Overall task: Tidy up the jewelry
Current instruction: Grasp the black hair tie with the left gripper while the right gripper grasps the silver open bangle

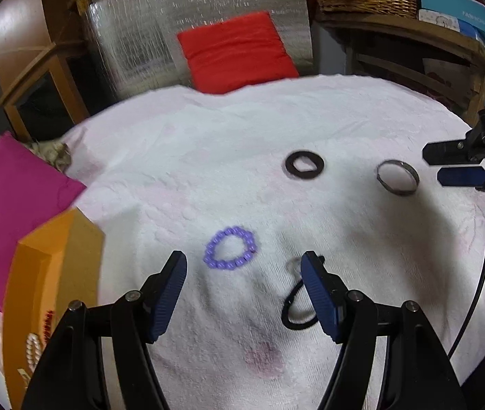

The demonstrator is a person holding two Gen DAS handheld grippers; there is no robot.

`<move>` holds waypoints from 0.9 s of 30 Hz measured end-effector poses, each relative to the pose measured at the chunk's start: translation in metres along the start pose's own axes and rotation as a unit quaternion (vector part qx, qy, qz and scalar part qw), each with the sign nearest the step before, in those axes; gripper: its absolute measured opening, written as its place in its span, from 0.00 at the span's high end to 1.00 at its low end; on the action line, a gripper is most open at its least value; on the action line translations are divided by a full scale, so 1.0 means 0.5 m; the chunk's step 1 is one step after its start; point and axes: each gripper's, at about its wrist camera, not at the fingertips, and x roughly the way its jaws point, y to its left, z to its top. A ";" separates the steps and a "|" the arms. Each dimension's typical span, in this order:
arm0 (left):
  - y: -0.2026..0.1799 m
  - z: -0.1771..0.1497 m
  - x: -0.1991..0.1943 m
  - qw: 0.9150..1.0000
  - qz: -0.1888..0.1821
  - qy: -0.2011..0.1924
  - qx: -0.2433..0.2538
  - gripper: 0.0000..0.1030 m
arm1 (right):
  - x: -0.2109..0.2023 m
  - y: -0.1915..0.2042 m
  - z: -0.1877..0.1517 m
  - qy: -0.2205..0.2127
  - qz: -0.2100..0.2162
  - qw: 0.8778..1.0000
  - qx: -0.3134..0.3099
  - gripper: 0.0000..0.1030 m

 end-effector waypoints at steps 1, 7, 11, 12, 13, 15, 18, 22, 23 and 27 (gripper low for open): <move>0.005 -0.002 0.005 1.000 -0.008 0.008 -0.004 0.32 | -0.003 -0.005 0.002 -0.001 -0.002 1.000 0.002 0.56; 0.037 -0.015 0.021 0.999 -0.036 0.031 -0.024 0.32 | -0.016 -0.041 0.019 -0.011 -0.016 1.000 0.017 0.56; 0.040 -0.019 0.023 0.994 -0.090 0.039 -0.045 0.32 | -0.017 -0.064 0.033 -0.014 -0.029 0.999 0.025 0.56; 0.036 -0.017 0.022 0.993 -0.104 0.037 -0.047 0.32 | -0.015 -0.069 0.036 -0.012 -0.031 0.999 0.027 0.56; 0.031 -0.015 0.022 0.992 -0.114 0.036 -0.047 0.32 | -0.012 -0.074 0.039 -0.010 -0.033 0.999 0.029 0.56; 0.017 -0.013 0.024 0.989 -0.134 0.038 -0.044 0.32 | -0.005 -0.080 0.043 -0.008 -0.037 0.999 0.032 0.56; -0.006 -0.013 0.040 0.988 -0.143 0.052 -0.038 0.32 | 0.005 -0.093 0.052 -0.005 -0.042 0.998 0.037 0.56; -0.018 -0.008 0.067 0.986 -0.147 0.066 -0.043 0.32 | 0.021 -0.109 0.067 -0.008 -0.050 0.997 0.050 0.56; -0.018 -0.007 0.073 0.985 -0.150 0.069 -0.047 0.32 | 0.027 -0.112 0.071 -0.007 -0.050 0.997 0.053 0.56; -0.012 -0.001 0.098 0.980 -0.167 0.079 -0.069 0.32 | 0.056 -0.109 0.082 -0.005 -0.062 0.997 0.048 0.56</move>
